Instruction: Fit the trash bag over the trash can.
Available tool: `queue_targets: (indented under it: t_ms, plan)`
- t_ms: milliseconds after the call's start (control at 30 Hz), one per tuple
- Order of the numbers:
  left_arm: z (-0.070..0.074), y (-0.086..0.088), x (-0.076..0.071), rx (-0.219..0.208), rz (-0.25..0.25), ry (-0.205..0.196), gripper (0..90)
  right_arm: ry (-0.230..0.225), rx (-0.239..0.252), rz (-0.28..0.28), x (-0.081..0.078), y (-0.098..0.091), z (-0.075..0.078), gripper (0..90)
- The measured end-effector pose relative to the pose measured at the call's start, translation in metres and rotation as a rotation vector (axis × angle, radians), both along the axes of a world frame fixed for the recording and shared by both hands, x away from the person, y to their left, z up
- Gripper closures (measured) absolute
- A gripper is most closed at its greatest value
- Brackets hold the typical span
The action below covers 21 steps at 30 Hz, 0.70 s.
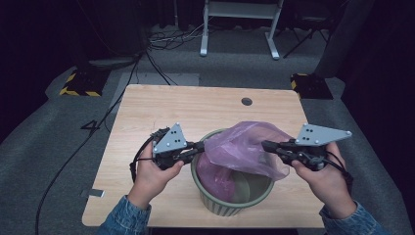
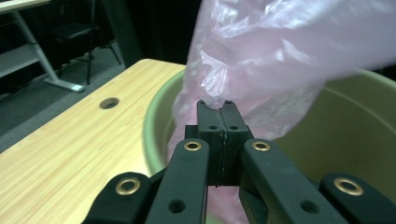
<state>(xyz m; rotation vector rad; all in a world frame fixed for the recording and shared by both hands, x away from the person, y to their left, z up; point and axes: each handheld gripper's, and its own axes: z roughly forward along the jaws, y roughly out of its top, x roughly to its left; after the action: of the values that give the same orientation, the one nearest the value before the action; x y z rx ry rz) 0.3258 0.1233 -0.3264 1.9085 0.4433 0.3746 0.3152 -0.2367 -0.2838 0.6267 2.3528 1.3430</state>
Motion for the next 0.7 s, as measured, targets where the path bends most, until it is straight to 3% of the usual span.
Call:
queue_targets:
  t_ms: [33, 333, 367, 500, 600, 633, 700]
  plan:
    - [-0.001, 0.003, 0.000, -0.002, 0.010, 0.004, 90.0, 0.013, 0.000, -0.028, 0.000, -0.012, -0.004, 90.0]
    - [-0.009, 0.025, -0.003, -0.006, 0.051, 0.027, 90.0, 0.068, 0.005, -0.128, -0.007, -0.056, -0.019, 90.0]
    - [-0.009, 0.025, -0.005, -0.019, 0.038, 0.032, 90.0, 0.080, 0.013, -0.131, -0.009, -0.060, -0.022, 90.0]
    - [-0.009, 0.022, -0.012, 0.014, 0.031, 0.010, 90.0, 0.100, 0.002, -0.128, -0.020, -0.064, -0.031, 90.0]
    - [-0.010, 0.022, -0.014, 0.010, 0.026, 0.021, 89.7, 0.103, -0.009, -0.116, -0.028, -0.064, -0.033, 90.0]
    - [-0.010, 0.023, -0.014, 0.012, 0.036, 0.019, 86.3, 0.103, -0.011, -0.110, -0.030, -0.064, -0.033, 90.0]
    - [-0.010, 0.026, -0.015, -0.012, 0.072, 0.003, 68.6, 0.094, -0.008, -0.112, -0.034, -0.065, -0.032, 90.0]
